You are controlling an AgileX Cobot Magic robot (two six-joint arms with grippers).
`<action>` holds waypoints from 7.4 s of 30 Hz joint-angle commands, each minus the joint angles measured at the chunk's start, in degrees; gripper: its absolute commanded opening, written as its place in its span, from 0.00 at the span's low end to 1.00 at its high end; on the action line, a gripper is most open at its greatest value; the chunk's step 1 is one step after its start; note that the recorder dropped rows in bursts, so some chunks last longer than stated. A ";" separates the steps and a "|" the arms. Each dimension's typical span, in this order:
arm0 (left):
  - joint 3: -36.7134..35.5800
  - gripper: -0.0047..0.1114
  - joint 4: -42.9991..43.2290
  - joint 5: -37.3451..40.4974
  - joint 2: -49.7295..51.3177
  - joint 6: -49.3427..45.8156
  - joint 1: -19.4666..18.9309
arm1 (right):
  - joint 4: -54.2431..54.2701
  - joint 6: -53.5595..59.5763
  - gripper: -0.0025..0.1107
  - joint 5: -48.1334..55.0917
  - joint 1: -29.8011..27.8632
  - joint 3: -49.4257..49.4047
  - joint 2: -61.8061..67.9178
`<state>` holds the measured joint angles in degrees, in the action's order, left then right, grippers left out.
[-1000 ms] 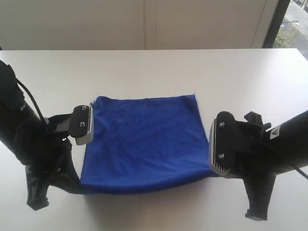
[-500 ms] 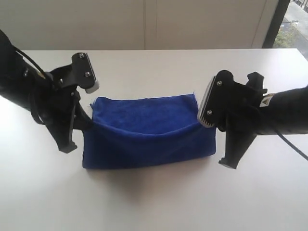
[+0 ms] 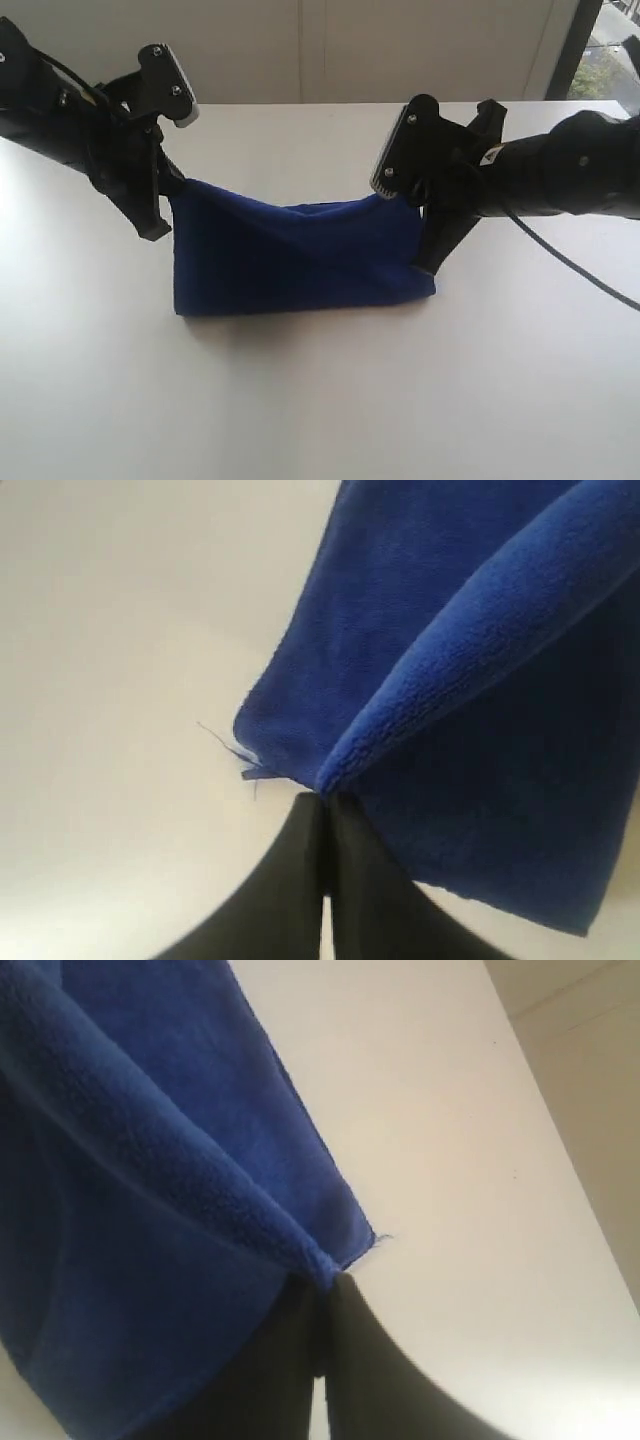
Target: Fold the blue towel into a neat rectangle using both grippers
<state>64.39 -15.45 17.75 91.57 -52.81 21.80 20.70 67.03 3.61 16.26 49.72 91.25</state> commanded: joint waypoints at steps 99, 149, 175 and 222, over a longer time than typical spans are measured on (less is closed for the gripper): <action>24.25 0.04 -13.96 12.68 33.11 28.63 -9.72 | -8.67 -60.20 0.02 30.53 -8.88 26.85 28.26; 6.99 0.04 -33.17 15.07 17.74 15.67 -6.80 | -1.12 -57.46 0.02 27.18 -6.64 25.89 22.14; 6.99 0.04 -28.63 16.52 22.33 16.83 -6.47 | 1.84 -55.70 0.02 22.99 -7.24 28.50 29.40; 10.35 0.04 -32.00 20.85 23.57 16.52 -5.74 | 7.80 -49.21 0.02 29.42 -1.94 33.87 31.86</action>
<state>74.65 -46.04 36.59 114.12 -36.06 15.41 28.39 17.08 32.50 13.52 83.31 122.46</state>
